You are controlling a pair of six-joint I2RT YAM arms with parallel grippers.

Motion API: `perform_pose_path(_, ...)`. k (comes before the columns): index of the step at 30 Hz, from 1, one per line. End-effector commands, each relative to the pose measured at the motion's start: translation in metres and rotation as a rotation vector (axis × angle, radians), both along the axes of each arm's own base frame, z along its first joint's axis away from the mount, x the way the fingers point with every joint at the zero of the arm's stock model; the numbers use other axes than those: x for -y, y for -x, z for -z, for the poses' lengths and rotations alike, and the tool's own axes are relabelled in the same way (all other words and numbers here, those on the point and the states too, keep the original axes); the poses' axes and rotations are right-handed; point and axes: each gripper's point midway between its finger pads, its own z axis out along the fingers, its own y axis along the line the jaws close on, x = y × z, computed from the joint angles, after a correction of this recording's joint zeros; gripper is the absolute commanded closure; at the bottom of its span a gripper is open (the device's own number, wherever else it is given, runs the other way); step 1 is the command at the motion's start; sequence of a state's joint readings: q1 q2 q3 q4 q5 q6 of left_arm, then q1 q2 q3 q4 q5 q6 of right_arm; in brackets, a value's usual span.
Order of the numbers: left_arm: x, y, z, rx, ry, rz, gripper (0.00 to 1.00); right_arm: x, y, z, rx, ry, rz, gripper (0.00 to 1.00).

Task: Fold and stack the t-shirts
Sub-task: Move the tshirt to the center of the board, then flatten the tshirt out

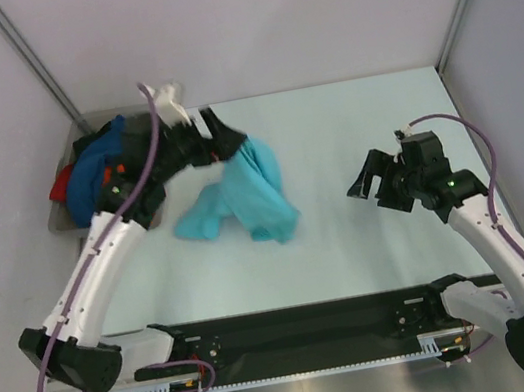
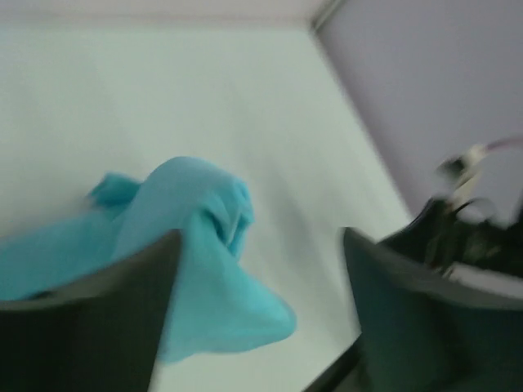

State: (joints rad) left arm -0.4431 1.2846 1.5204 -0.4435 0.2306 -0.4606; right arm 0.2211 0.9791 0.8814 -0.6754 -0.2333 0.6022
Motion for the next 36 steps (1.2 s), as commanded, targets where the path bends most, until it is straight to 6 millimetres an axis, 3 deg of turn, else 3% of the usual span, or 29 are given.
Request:
perform_pose_path(1,-0.002,0.025,0.073,-0.076,-0.045,0.028,0.0,-0.007,0.004,0.004,-0.003,-0.029,-0.031,0.04)
perform_pose_path(2,-0.006,0.034,0.114,-0.149,-0.087,0.029,0.0,-0.007,0.006,0.009,-0.021,-0.027,-0.033,0.0)
perform_pose_path(4,-0.016,0.052,0.133,-0.163,-0.126,0.027,0.0,-0.006,0.011,0.03,-0.118,-0.013,-0.018,0.0)
perform_pose_path(5,-0.024,0.064,0.158,-0.223,-0.175,0.015,0.0,-0.007,0.018,0.043,-0.182,-0.007,-0.022,0.0)
perform_pose_path(7,-0.04,0.075,0.162,-0.207,-0.214,-0.033,0.0,-0.022,0.024,0.059,-0.258,-0.02,-0.086,0.0)
perform_pose_path(9,-0.063,0.081,0.178,-0.248,-0.272,-0.133,0.0,-0.031,0.022,0.065,-0.266,0.004,-0.118,0.0)
perform_pose_path(12,-0.093,0.083,0.194,-0.307,-0.306,-0.291,0.0,-0.047,0.006,0.06,-0.204,-0.014,-0.149,0.0)
perform_pose_path(14,-0.1,0.086,0.211,-0.38,-0.286,-0.346,0.0,-0.058,-0.011,0.062,-0.189,-0.045,-0.151,0.03)
perform_pose_path(15,-0.103,0.087,0.219,-0.412,-0.27,-0.368,0.0,-0.064,-0.021,0.055,-0.169,-0.063,-0.161,0.05)
perform_pose_path(16,-0.102,0.088,0.226,-0.458,-0.225,-0.358,0.0,-0.07,-0.028,0.063,-0.187,-0.065,-0.174,0.07)
perform_pose_path(17,-0.1,0.088,0.243,-0.495,-0.212,-0.332,0.05,-0.076,-0.032,0.063,-0.178,-0.061,-0.202,0.09)
perform_pose_path(18,-0.106,0.084,0.252,-0.528,-0.184,-0.34,0.19,-0.084,-0.039,0.056,-0.158,-0.071,-0.228,0.11)
perform_pose_path(21,-0.102,0.084,0.289,-0.631,-0.167,-0.277,0.32,-0.097,-0.044,0.07,-0.177,-0.046,-0.298,0.12)
perform_pose_path(23,-0.102,0.076,0.299,-0.641,-0.198,-0.264,0.31,-0.109,-0.04,0.078,-0.213,-0.058,-0.368,0.12)
perform_pose_path(26,-0.097,0.062,0.301,-0.608,-0.2,-0.245,0.22,-0.11,-0.025,0.091,-0.281,-0.03,-0.414,0.12)
perform_pose_path(27,-0.098,0.061,0.312,-0.637,-0.217,-0.247,0.16,-0.111,-0.018,0.094,-0.28,-0.002,-0.442,0.11)
perform_pose_path(32,-0.095,0.051,0.345,-0.687,-0.256,-0.226,0.18,-0.104,0.004,0.114,-0.276,0.041,-0.473,0.11)
perform_pose_path(36,-0.098,0.046,0.361,-0.723,-0.298,-0.238,0.2,-0.11,0.003,0.126,-0.292,0.057,-0.496,0.13)
